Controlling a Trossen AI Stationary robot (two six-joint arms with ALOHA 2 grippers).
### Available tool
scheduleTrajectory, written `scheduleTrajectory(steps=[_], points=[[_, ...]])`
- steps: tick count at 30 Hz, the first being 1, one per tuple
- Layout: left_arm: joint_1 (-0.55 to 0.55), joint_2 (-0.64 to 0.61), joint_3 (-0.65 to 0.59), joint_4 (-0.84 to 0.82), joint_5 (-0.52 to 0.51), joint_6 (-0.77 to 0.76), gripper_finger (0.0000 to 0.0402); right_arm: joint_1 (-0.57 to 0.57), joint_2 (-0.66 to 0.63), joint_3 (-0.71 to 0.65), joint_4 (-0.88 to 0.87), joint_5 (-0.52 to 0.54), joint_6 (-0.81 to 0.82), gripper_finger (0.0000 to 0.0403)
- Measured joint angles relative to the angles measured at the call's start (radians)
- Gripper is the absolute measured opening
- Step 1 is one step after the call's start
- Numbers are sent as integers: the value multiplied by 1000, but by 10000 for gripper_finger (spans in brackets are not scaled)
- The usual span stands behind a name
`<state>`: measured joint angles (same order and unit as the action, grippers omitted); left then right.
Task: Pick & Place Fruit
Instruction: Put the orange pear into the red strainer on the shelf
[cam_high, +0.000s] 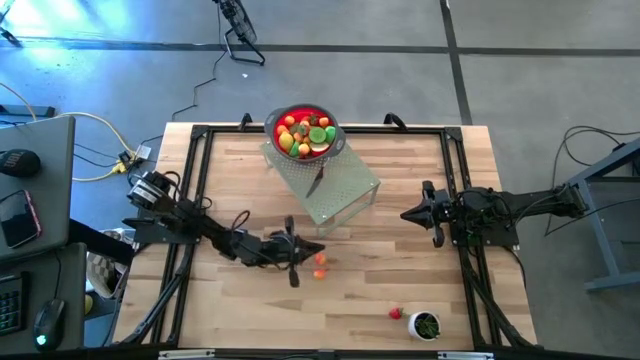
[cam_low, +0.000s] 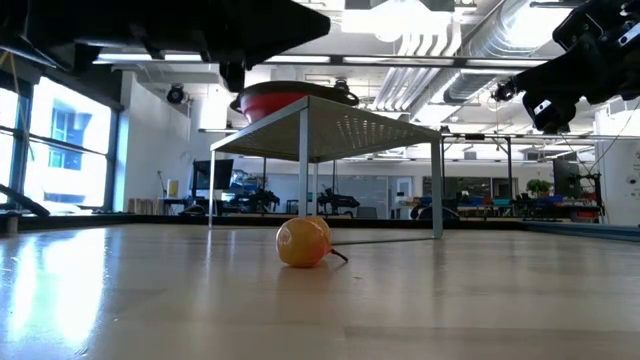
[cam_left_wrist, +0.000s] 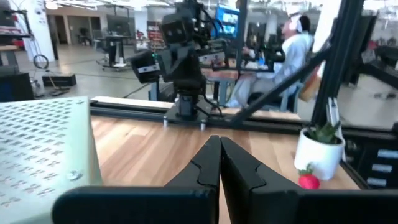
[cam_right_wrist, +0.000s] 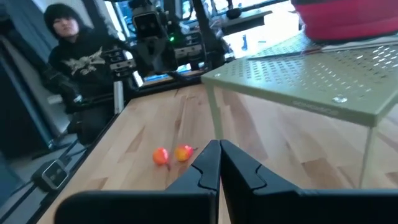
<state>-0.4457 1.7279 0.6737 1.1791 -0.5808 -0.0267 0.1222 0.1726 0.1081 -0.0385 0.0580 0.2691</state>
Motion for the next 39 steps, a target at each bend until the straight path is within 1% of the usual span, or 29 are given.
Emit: scheduleTrajectory(steps=[3,5,9,12,18,21,23,27,29,32,36,39], points=[[6,0,-11,38,0,-19,3,0,0,0,11,32,0,3],[8,0,-11,31,1,-27,3,0,0,0,14,54,0,3],[7,0,-12,18,1,-26,3,0,0,0,17,45,0,3],[7,0,-12,-31,17,-32,3,0,0,0,17,40,0,2],[7,1,-12,-168,17,-50,3,0,0,0,17,40,1,2],[8,1,-12,-181,9,-83,3,0,0,0,17,40,23,2],[8,1,-11,-182,-18,-109,3,0,0,0,17,40,23,2],[8,1,0,-188,-32,-110,9,0,0,0,17,44,18,2],[8,1,3,-187,-17,-121,22,0,0,0,15,43,18,2],[8,1,8,-187,-10,-177,58,0,0,0,12,43,24,2],[16,1,8,-188,-9,-243,124,0,0,0,12,12,24,2],[23,1,8,-189,-10,-259,178,0,0,0,12,-5,23,2]])
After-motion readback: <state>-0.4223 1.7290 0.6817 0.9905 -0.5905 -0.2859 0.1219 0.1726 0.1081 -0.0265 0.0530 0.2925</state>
